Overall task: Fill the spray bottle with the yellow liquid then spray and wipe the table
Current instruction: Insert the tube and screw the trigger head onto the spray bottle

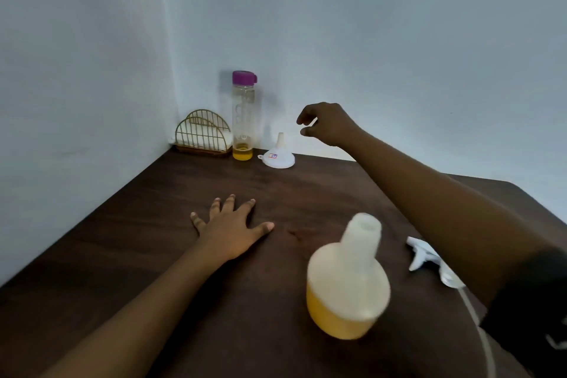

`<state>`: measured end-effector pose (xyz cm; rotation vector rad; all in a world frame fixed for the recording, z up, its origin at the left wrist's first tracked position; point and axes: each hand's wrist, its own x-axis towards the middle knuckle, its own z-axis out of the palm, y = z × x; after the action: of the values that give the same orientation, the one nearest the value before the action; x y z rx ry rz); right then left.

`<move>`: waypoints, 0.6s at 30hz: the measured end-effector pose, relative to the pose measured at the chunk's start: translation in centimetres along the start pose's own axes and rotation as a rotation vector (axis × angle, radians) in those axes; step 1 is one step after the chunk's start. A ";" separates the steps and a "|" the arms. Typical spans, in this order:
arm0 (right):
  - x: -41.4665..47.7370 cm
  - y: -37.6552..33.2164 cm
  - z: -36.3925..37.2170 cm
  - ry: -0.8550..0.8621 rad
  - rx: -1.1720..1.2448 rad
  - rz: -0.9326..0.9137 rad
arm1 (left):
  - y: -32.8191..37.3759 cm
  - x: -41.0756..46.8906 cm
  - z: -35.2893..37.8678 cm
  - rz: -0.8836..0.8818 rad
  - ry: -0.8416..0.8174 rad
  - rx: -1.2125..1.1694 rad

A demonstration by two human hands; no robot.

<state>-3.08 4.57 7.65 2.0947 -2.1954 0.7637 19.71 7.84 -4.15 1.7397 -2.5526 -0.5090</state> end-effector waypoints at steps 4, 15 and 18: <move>-8.8 0.3 -5.3 0.074 0.114 0.124 | 1.0 -3.7 -2.1 0.064 0.042 -0.187; -26.0 6.0 -7.6 -0.059 0.033 0.707 | 5.2 -19.5 0.3 0.156 -0.430 -0.998; -27.1 7.0 -6.3 -0.061 -0.025 0.850 | 7.5 -19.6 2.4 0.046 -0.626 -1.036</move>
<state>-8.91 32.01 1.78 1.1050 -3.0998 0.6630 20.01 28.77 -1.05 1.1921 -1.8539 -2.1289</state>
